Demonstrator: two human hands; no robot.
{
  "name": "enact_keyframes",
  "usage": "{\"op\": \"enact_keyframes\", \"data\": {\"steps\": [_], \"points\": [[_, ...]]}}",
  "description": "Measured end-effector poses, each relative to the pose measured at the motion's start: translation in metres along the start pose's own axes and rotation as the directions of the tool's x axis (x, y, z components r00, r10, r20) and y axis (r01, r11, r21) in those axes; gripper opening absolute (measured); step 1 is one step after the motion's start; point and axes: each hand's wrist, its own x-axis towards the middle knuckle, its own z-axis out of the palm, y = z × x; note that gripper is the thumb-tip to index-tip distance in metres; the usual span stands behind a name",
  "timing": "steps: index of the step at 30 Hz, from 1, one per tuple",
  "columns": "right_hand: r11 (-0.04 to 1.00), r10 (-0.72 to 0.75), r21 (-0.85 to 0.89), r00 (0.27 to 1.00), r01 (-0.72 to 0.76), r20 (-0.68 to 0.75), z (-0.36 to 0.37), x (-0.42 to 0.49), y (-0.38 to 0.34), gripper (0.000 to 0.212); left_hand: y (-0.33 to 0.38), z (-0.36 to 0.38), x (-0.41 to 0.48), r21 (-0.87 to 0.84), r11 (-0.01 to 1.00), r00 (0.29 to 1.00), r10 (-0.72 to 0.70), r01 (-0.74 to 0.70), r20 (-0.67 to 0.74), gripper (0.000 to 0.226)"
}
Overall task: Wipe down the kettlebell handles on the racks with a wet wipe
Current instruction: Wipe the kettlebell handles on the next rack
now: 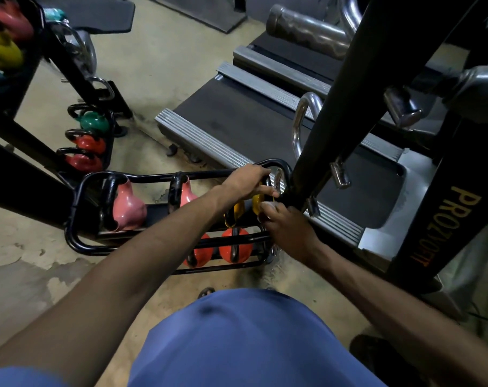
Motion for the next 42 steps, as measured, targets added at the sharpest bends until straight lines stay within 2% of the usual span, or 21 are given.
{"op": "enact_keyframes", "data": {"steps": [3, 7, 10, 13, 16, 18, 21, 23, 24, 26, 28, 29, 31, 33, 35, 37, 38, 39, 41, 42], "points": [[0.983, -0.054, -0.168, 0.989, 0.078, 0.140, -0.008, 0.009, -0.007, 0.028, 0.000, 0.001, 0.000, 0.001, 1.000, 1.000, 0.008, -0.008, -0.002, 0.075], [0.987, -0.029, -0.148, 0.966, 0.069, 0.256, -0.006, 0.026, -0.022, 0.009, 0.000, 0.003, 0.001, 0.006, 1.000, 1.000, 0.029, -0.029, -0.010, 0.066], [0.976, -0.092, -0.164, 0.955, 0.142, 0.281, -0.012, 0.021, -0.023, 0.018, -0.001, 0.003, 0.001, 0.016, 1.000, 1.000, 0.015, -0.015, -0.007, 0.070], [0.977, -0.084, -0.164, 0.949, 0.139, 0.303, -0.015, 0.018, -0.017, 0.019, -0.001, 0.002, 0.001, 0.014, 1.000, 1.000, -0.005, 0.005, -0.010, 0.073], [0.992, -0.014, -0.119, 0.955, 0.051, 0.296, -0.010, 0.027, -0.014, 0.002, 0.001, 0.002, 0.001, -0.001, 1.000, 1.000, 0.005, -0.005, -0.014, 0.065], [0.994, -0.043, -0.082, 0.965, 0.066, 0.258, -0.013, 0.029, -0.014, 0.008, 0.002, 0.002, 0.000, -0.010, 1.000, 1.000, 0.000, 0.000, -0.015, 0.067], [0.996, -0.079, -0.037, 0.989, 0.084, 0.123, -0.023, 0.016, -0.007, 0.023, -0.001, 0.001, 0.000, -0.058, 0.998, 1.000, -0.013, 0.012, -0.021, 0.068], [0.998, -0.004, 0.061, 0.999, 0.000, 0.054, -0.018, 0.008, -0.001, 0.030, -0.001, 0.001, -0.001, -0.076, 0.997, 0.999, -0.025, 0.023, -0.021, 0.072], [0.986, 0.095, 0.133, 0.995, -0.100, 0.044, -0.013, 0.004, -0.001, 0.027, -0.001, 0.002, -0.001, -0.084, 0.996, 0.999, -0.026, 0.024, -0.023, 0.074], [0.872, 0.352, 0.360, 0.936, -0.333, 0.014, -0.008, -0.003, -0.009, 0.012, 0.001, 0.002, 0.000, -0.105, 0.994, 0.999, -0.031, 0.029, -0.015, 0.080], [0.650, 0.591, 0.576, 0.806, -0.496, 0.027, -0.014, -0.006, -0.024, 0.005, -0.001, 0.002, 0.000, -0.129, 0.991, 0.999, -0.038, 0.036, -0.009, 0.088], [0.546, 0.676, 0.632, 0.735, -0.550, 0.055, -0.017, -0.003, -0.029, 0.006, -0.001, 0.001, -0.001, -0.143, 0.989, 0.999, -0.046, 0.044, -0.007, 0.089], [0.424, 0.754, 0.644, 0.643, -0.637, 0.139, -0.010, 0.007, -0.030, 0.009, -0.003, 0.001, -0.004, -0.173, 0.984, 0.999, -0.048, 0.046, -0.006, 0.084], [0.257, 0.744, 0.652, 0.577, -0.713, 0.337, -0.010, 0.024, -0.023, 0.023, -0.003, 0.002, -0.006, -0.207, 0.978, 0.999, -0.037, 0.031, -0.023, 0.078], [-0.004, 0.644, 0.710, 0.541, -0.705, 0.541, -0.013, 0.035, -0.009, 0.033, -0.001, 0.001, -0.008, -0.214, 0.977, 0.999, -0.025, 0.018, -0.030, 0.074], [-0.239, 0.547, 0.699, 0.502, -0.674, 0.670, -0.012, 0.038, 0.004, 0.031, -0.001, 0.001, -0.009, -0.210, 0.977, 0.999, -0.035, 0.027, -0.032, 0.078], [-0.290, 0.505, 0.688, 0.505, -0.665, 0.700, -0.014, 0.035, 0.007, 0.026, -0.001, 0.001, -0.010, -0.228, 0.973, 0.999, -0.041, 0.034, -0.028, 0.083], [-0.298, 0.476, 0.690, 0.524, -0.660, 0.706, -0.015, 0.030, 0.008, 0.021, 0.000, 0.000, -0.012, -0.251, 0.967, 0.999, -0.049, 0.043, -0.017, 0.087], [-0.277, 0.462, 0.713, 0.561, -0.644, 0.686, -0.015, 0.019, 0.006, 0.019, 0.001, 0.001, -0.011, -0.266, 0.963, 0.998, -0.052, 0.042, -0.031, 0.086], [-0.263, 0.478, 0.716, 0.558, -0.646, 0.679, -0.016, 0.018, 0.005, 0.017, 0.001, 0.001, -0.011, -0.249, 0.968, 0.998, -0.053, 0.042, -0.036, 0.081]]}}
